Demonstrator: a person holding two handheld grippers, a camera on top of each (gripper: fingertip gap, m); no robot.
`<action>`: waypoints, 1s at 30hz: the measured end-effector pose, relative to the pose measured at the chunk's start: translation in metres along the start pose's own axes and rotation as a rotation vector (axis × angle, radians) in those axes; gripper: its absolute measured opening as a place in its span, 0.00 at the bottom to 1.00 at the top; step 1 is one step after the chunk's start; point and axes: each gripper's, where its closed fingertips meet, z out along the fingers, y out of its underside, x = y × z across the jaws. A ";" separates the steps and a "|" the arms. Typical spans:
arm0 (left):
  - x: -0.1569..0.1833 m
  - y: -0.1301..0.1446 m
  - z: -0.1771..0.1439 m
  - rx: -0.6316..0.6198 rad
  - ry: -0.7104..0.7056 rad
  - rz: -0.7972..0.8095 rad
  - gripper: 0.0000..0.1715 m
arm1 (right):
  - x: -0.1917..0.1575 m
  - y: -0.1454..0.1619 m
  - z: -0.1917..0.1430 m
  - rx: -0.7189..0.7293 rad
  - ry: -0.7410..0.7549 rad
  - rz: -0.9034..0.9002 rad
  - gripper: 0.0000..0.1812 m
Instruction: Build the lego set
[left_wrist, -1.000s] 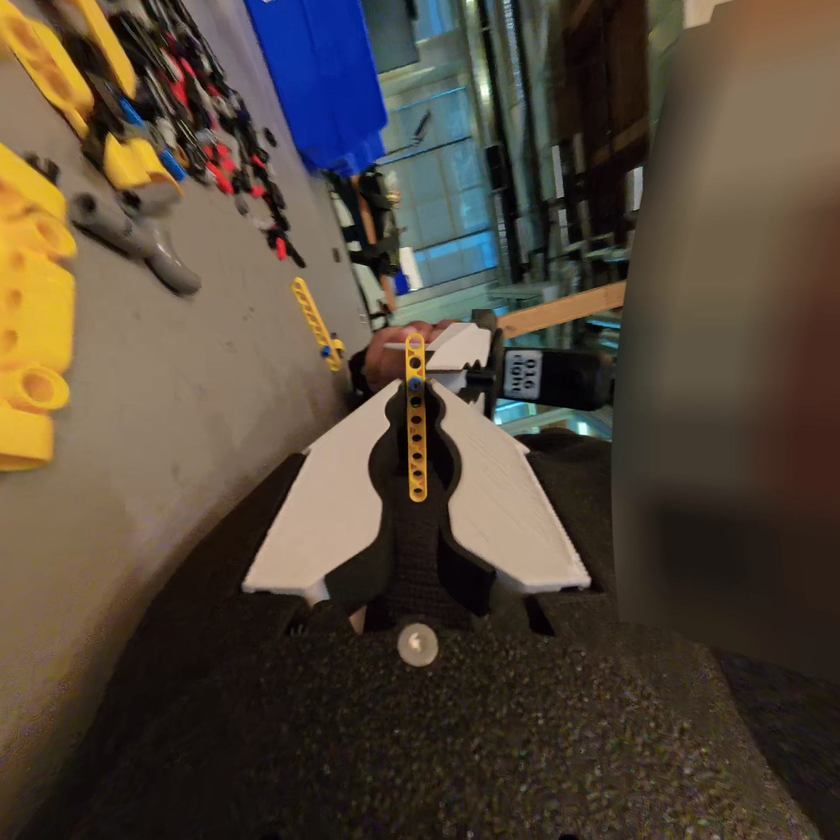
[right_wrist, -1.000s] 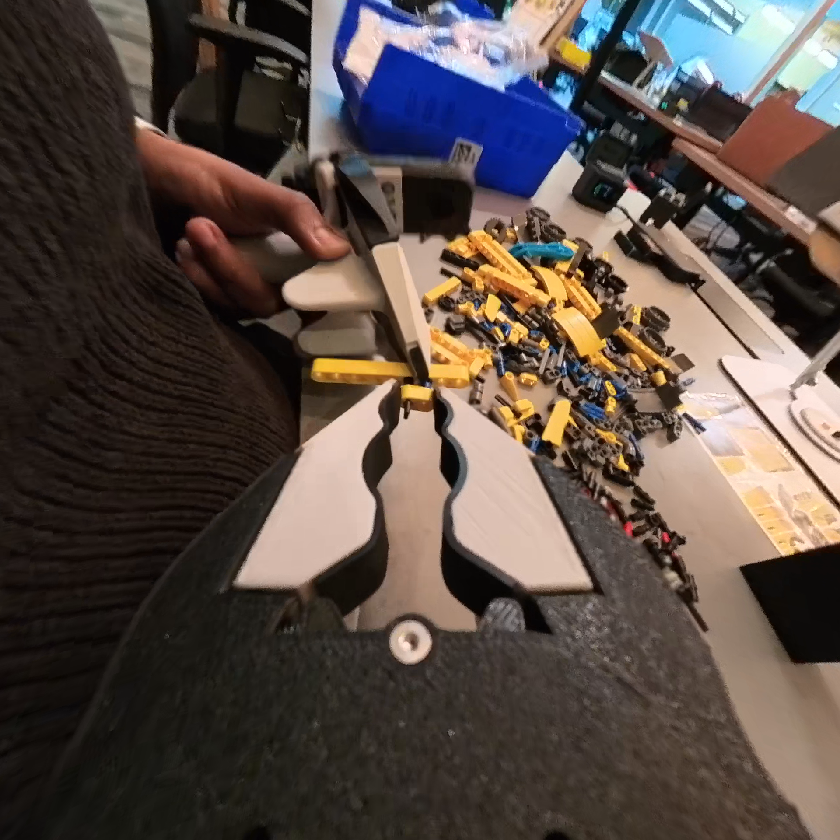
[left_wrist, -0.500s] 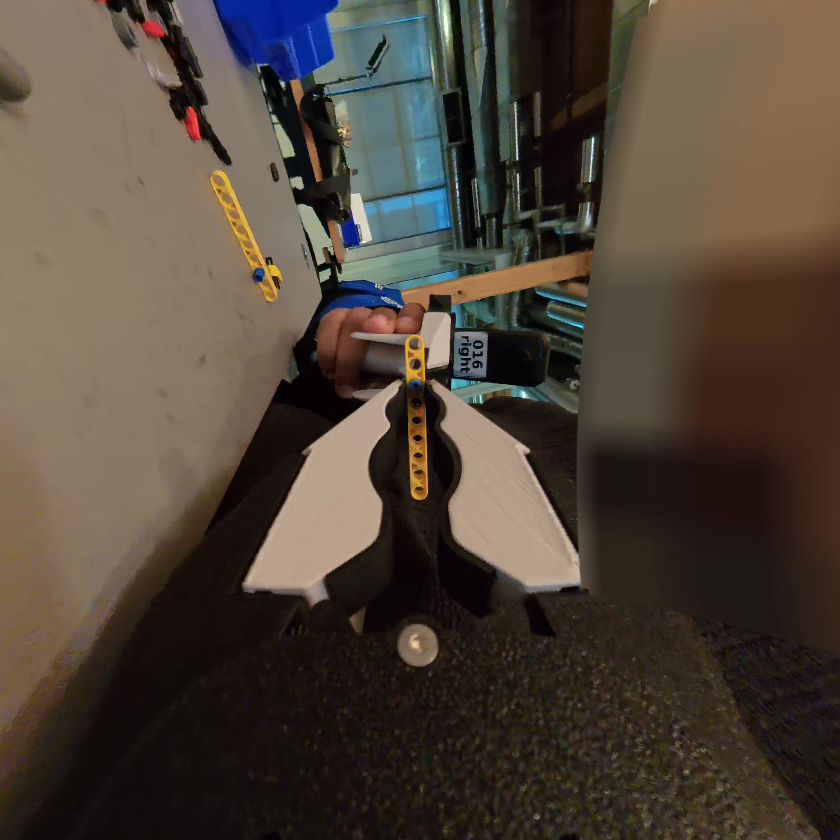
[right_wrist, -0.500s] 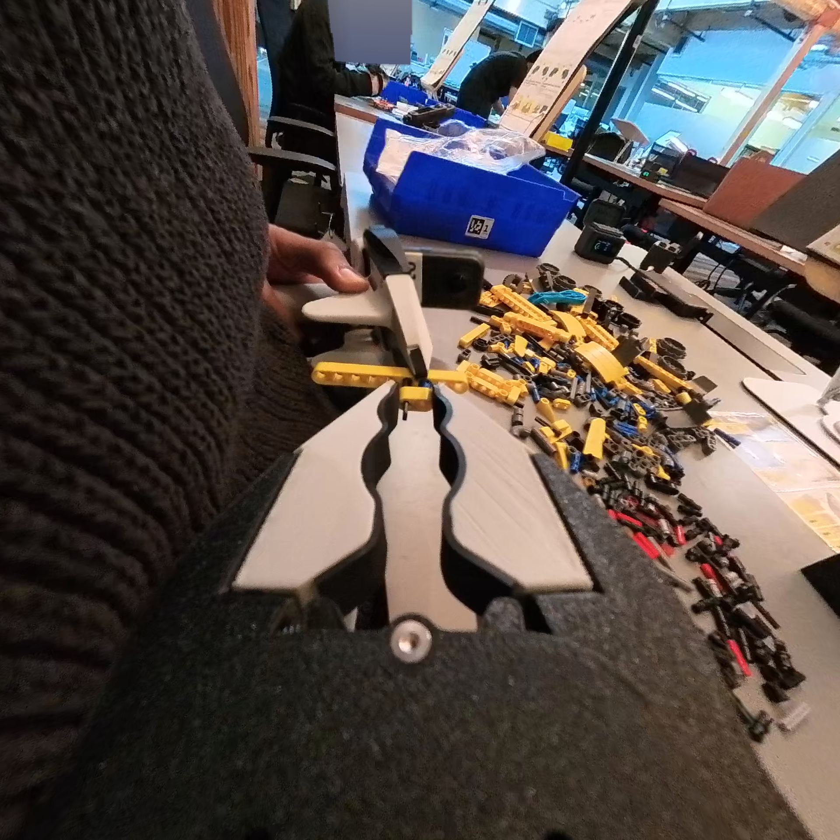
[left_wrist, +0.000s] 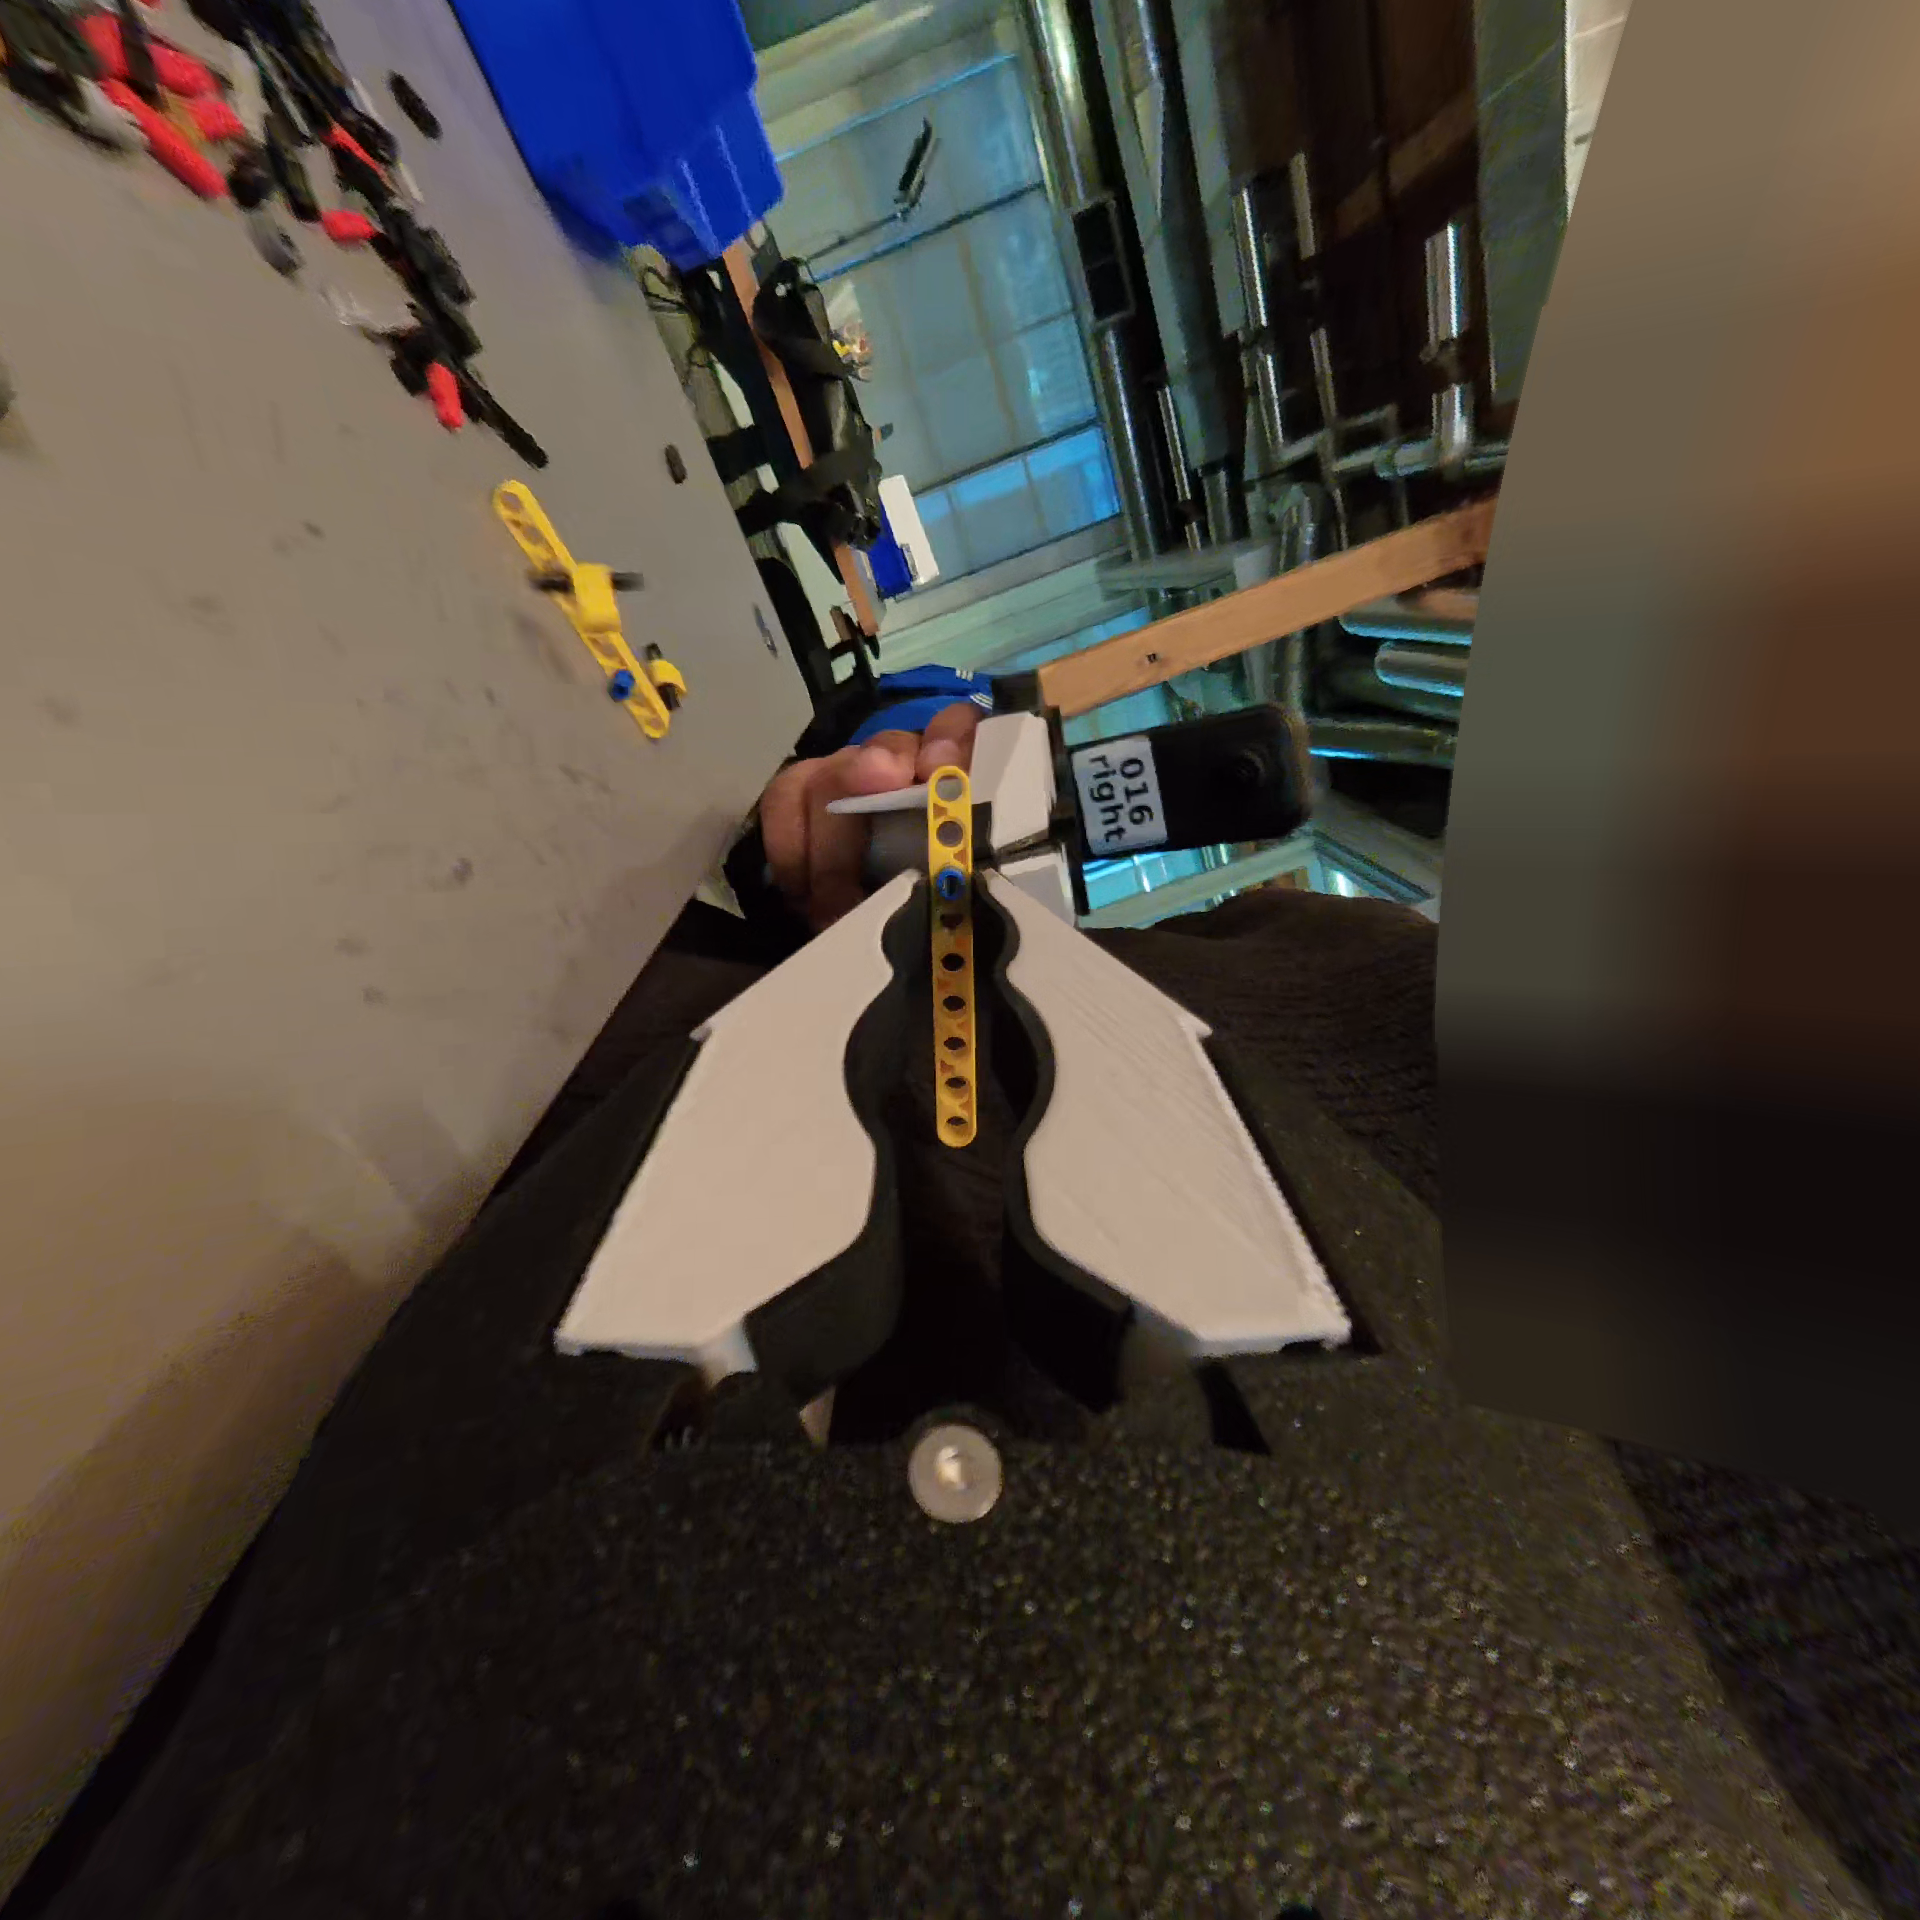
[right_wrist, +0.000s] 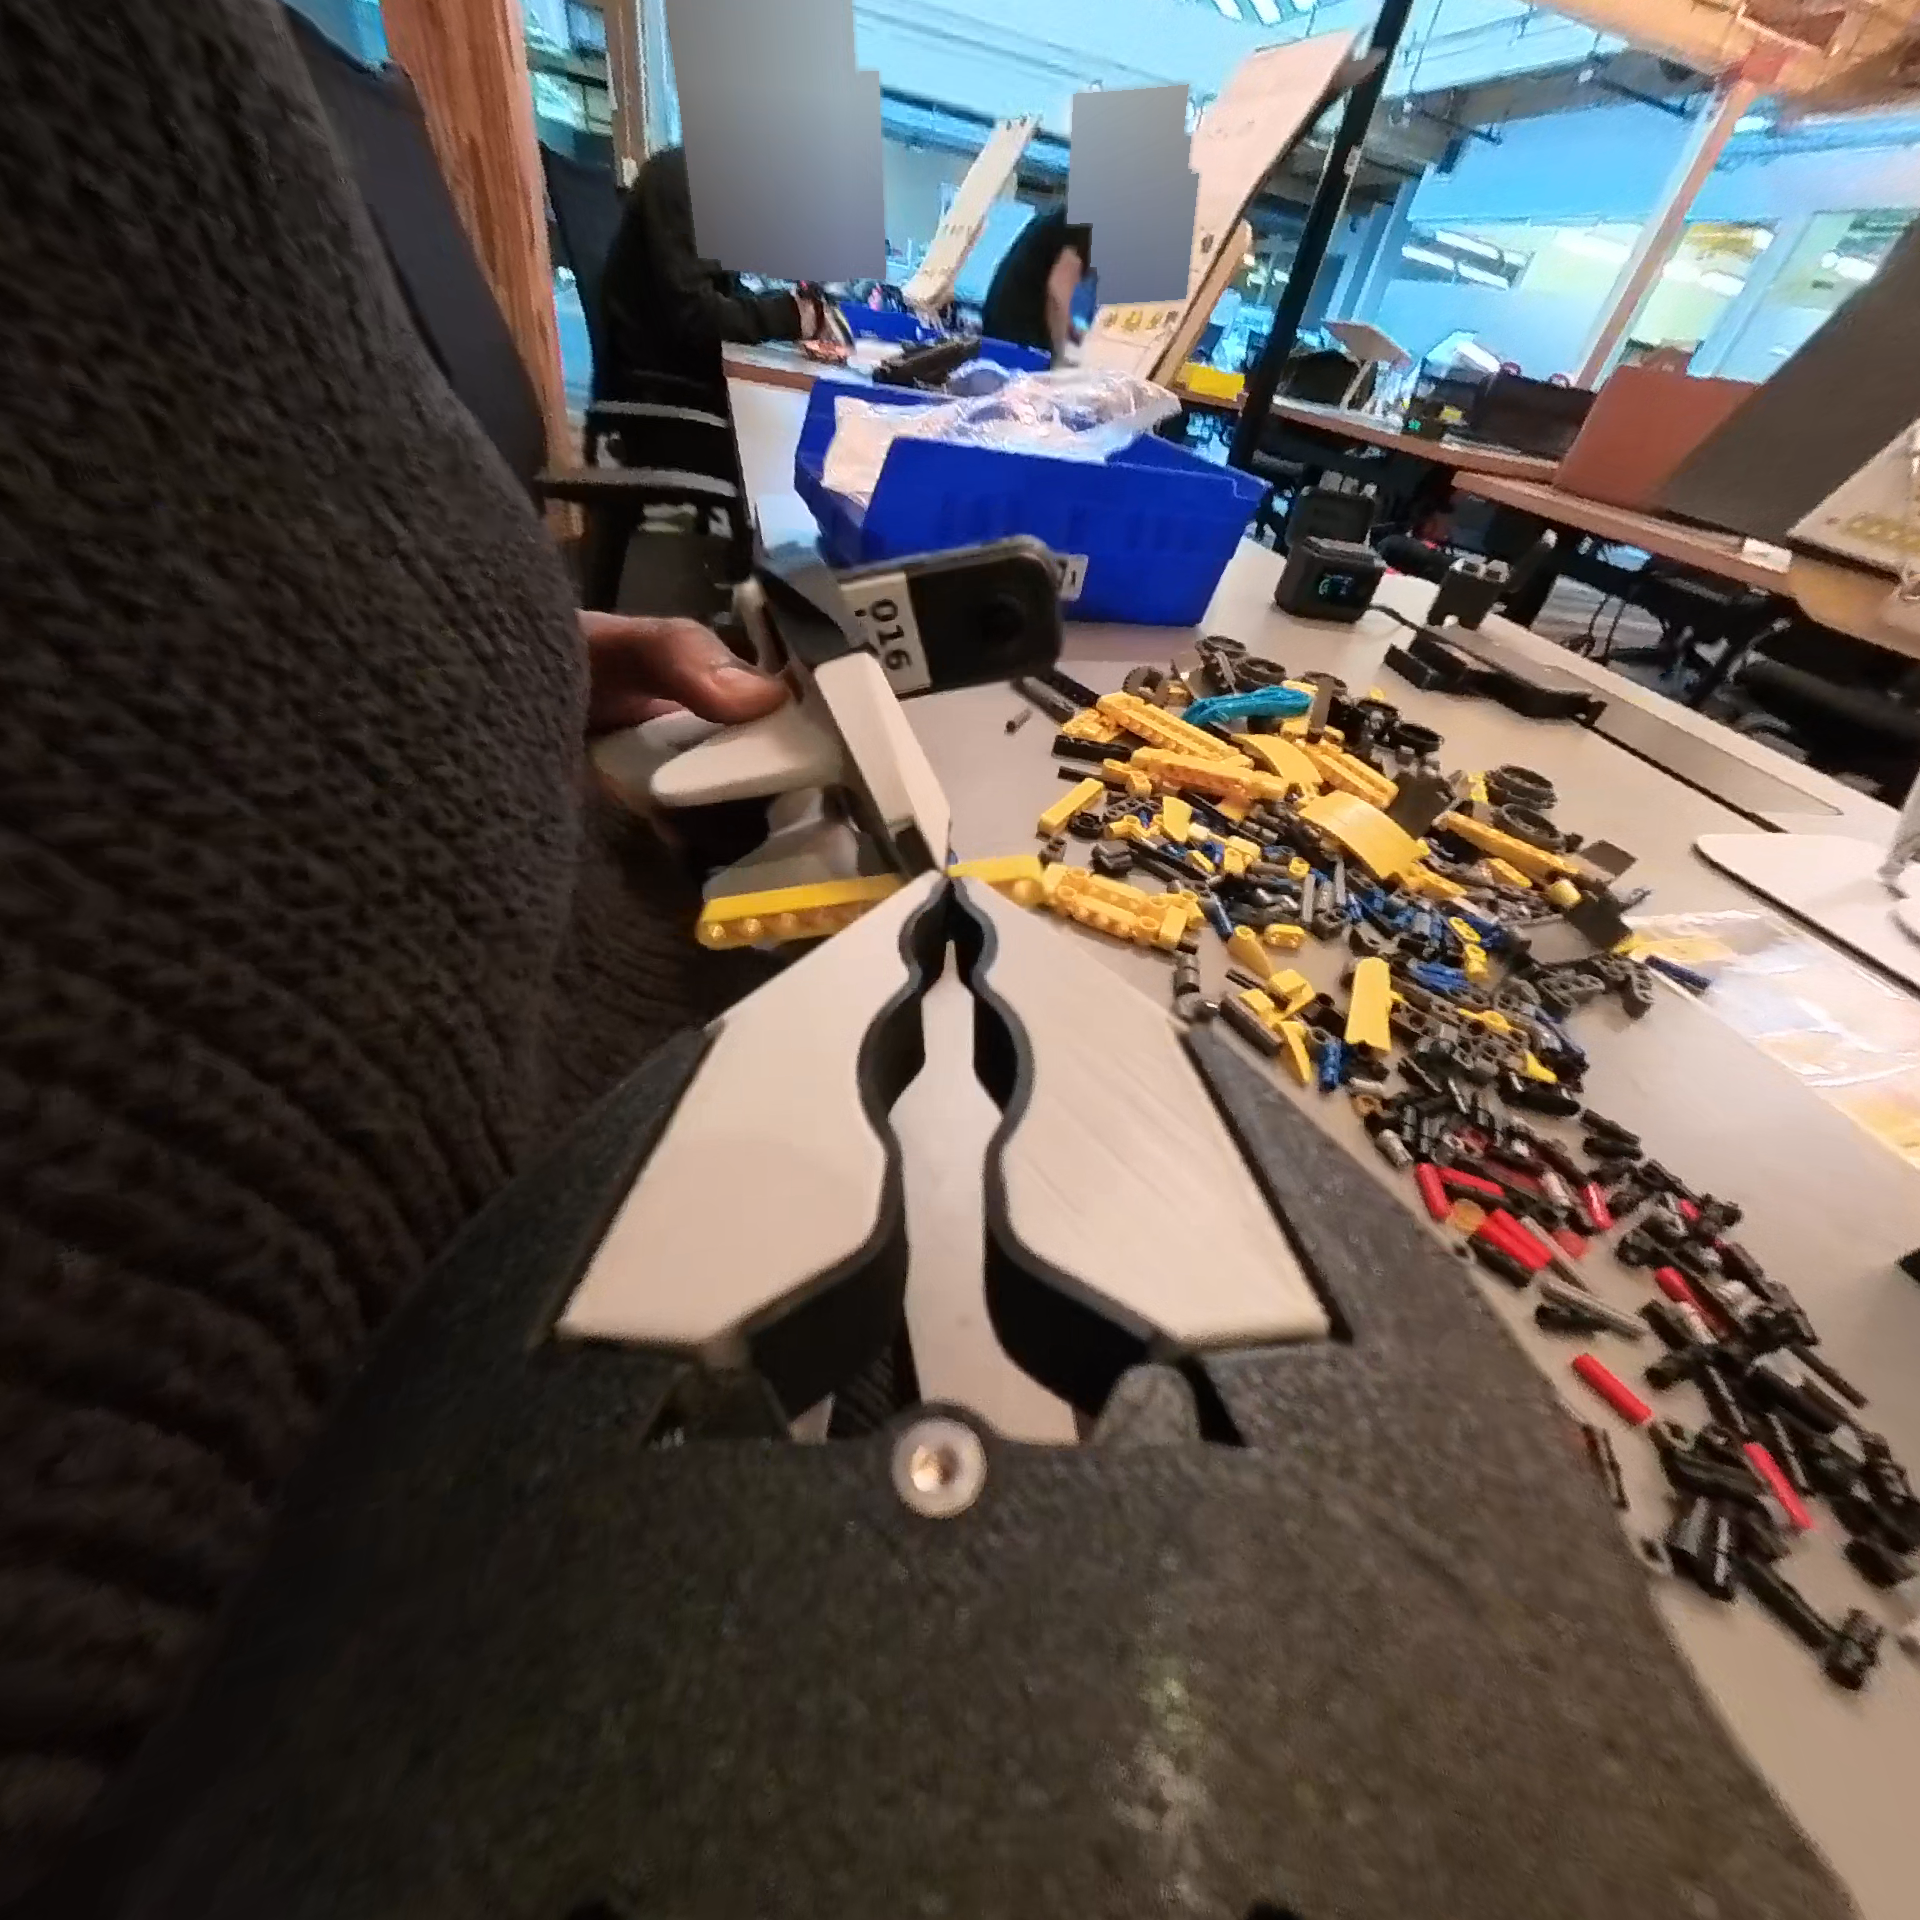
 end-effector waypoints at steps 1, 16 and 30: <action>-0.003 -0.003 -0.002 0.017 -0.015 0.002 0.03 | 0.002 0.002 0.001 -0.017 0.008 -0.005 0.00; -0.015 -0.049 -0.012 0.098 -0.117 0.136 0.04 | 0.116 0.080 -0.039 -0.556 0.140 0.292 0.21; -0.038 -0.067 -0.016 0.111 -0.177 0.170 0.04 | 0.129 0.111 -0.021 -0.720 -0.003 0.165 0.11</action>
